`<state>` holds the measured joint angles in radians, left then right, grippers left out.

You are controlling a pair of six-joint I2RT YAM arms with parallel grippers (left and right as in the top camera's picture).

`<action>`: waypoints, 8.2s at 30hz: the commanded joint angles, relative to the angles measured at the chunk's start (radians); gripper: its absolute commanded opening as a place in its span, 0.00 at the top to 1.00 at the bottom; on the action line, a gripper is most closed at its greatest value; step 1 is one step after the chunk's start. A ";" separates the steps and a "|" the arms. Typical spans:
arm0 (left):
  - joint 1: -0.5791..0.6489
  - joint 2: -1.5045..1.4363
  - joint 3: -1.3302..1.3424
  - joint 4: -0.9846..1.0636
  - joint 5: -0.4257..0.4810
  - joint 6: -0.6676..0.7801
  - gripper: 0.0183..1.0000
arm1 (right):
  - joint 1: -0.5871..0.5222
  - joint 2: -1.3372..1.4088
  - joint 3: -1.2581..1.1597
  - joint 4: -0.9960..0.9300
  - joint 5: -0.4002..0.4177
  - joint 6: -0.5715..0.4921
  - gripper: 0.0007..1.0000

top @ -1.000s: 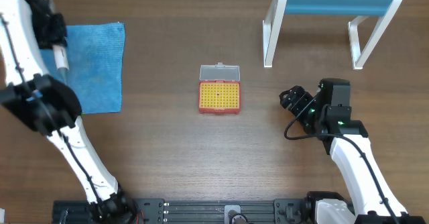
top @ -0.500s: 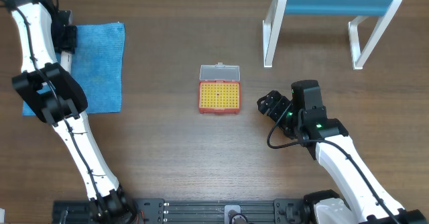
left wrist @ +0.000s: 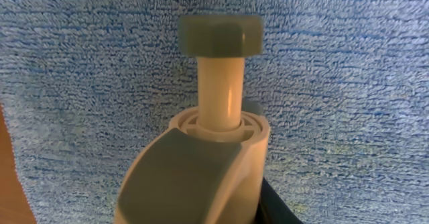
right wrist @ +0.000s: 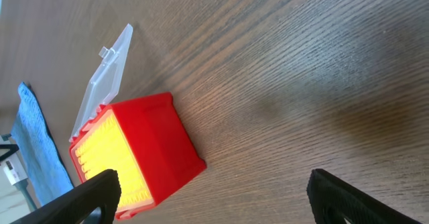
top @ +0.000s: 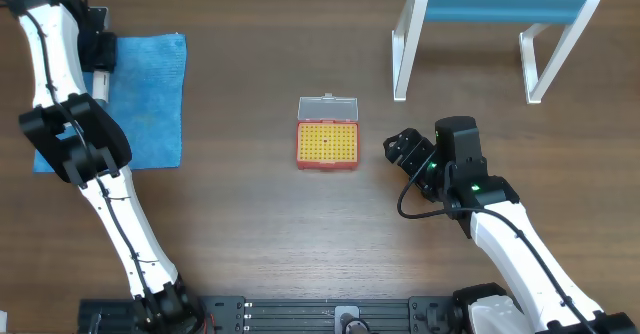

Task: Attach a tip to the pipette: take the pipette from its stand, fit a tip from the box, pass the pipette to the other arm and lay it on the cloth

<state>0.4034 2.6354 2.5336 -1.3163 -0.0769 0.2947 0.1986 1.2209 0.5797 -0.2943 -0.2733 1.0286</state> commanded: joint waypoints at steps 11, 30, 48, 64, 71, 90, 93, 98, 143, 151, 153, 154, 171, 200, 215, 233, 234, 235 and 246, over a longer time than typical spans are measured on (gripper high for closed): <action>-0.005 0.021 -0.042 0.010 0.062 -0.028 0.99 | 0.008 0.003 0.005 0.005 0.056 0.013 0.10; -0.006 0.003 -0.067 -0.031 -0.005 -0.028 0.07 | 0.008 0.002 0.005 0.005 0.056 0.014 0.09; -0.072 -0.264 0.219 -0.383 0.152 -0.156 0.07 | 0.008 0.002 0.005 0.080 0.203 -0.091 0.09; -0.581 -0.742 0.171 -0.383 0.002 -0.309 0.07 | 0.008 -0.200 0.005 0.269 0.344 -0.869 0.09; -0.595 -1.254 -0.338 -0.382 0.066 -0.539 0.07 | 0.008 -0.629 0.005 -0.058 0.345 -0.949 0.09; -0.595 -2.163 -1.346 -0.137 0.051 -1.099 0.07 | 0.008 -1.042 -0.007 -0.631 0.546 -0.948 0.09; -0.595 -2.163 -1.351 -0.147 0.051 -1.099 0.07 | 0.008 -1.042 -0.007 -0.664 0.546 -0.948 0.09; -0.595 -2.163 -1.351 -0.149 0.051 -1.099 0.07 | 0.008 -1.042 -0.007 -0.682 0.546 -0.948 0.09; -0.378 -2.632 -2.528 1.241 0.153 -0.469 0.07 | 0.008 -1.042 -0.007 -0.692 0.546 -0.948 0.09; -0.378 -2.632 -2.528 1.241 0.153 -0.469 0.07 | 0.008 -1.042 -0.007 -0.692 0.546 -0.948 0.09; -0.378 -2.632 -2.528 1.241 0.153 -0.469 0.07 | 0.008 -1.042 -0.008 -0.693 0.546 -0.948 0.09; -0.378 -2.632 -2.528 1.241 0.153 -0.469 0.07 | 0.008 -1.042 -0.008 -0.692 0.546 -0.948 0.09; -0.378 -2.632 -2.528 1.241 0.153 -0.469 0.07 | 0.008 -1.042 -0.009 -0.695 0.520 -0.940 0.09; -0.378 -2.632 -2.528 1.241 0.153 -0.469 0.07 | -0.224 -1.218 -0.576 0.222 0.283 -1.008 0.09; -0.378 -2.632 -2.528 1.241 0.153 -0.469 0.07 | -0.224 -1.218 -0.576 0.222 0.283 -1.007 0.09; -0.378 -2.632 -2.528 1.241 0.153 -0.469 0.07 | -0.224 -1.218 -0.576 0.222 0.283 -1.008 0.09; -0.378 -2.632 -2.528 1.241 0.153 -0.469 0.07 | -0.224 -1.218 -0.576 0.222 0.283 -1.008 0.09; -0.378 -2.632 -2.528 1.241 0.153 -0.469 0.07 | -0.224 -1.218 -0.576 0.222 0.283 -1.008 0.09; -0.378 -2.632 -2.528 1.241 0.153 -0.469 0.07 | -0.224 -1.218 -0.576 0.222 0.283 -1.008 0.09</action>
<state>0.0292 0.0116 0.0078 -0.0708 0.0578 -0.1864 -0.0200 0.0139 0.0074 -0.0662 0.0193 0.0383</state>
